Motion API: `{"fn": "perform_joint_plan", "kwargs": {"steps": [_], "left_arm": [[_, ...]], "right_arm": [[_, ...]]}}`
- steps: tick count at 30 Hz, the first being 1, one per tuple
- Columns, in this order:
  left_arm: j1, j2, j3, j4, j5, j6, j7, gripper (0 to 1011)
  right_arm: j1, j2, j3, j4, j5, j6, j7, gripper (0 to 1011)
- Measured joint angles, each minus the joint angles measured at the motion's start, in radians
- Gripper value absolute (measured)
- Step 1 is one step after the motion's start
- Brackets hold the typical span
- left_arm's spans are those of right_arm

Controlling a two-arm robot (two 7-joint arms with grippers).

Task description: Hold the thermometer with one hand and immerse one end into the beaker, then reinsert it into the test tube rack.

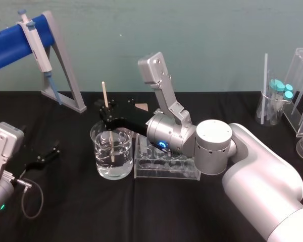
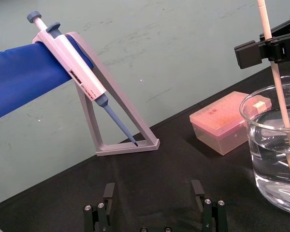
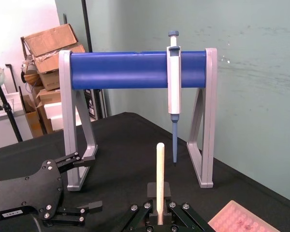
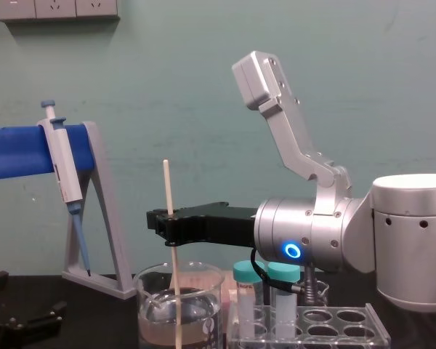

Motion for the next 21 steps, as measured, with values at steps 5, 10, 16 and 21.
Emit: {"fn": "perform_joint_plan", "kwargs": {"steps": [5, 10, 16, 21], "left_arm": [[0.000, 0.000, 0.000, 0.000, 0.000, 0.000, 0.000, 1004], [0.000, 0.000, 0.000, 0.000, 0.000, 0.000, 0.000, 1004], [0.000, 0.000, 0.000, 0.000, 0.000, 0.000, 0.000, 1004], [0.000, 0.000, 0.000, 0.000, 0.000, 0.000, 0.000, 1004]], "right_arm": [[0.000, 0.000, 0.000, 0.000, 0.000, 0.000, 0.000, 45], [0.000, 0.000, 0.000, 0.000, 0.000, 0.000, 0.000, 45], [0.000, 0.000, 0.000, 0.000, 0.000, 0.000, 0.000, 46], [0.000, 0.000, 0.000, 0.000, 0.000, 0.000, 0.000, 45]]}}
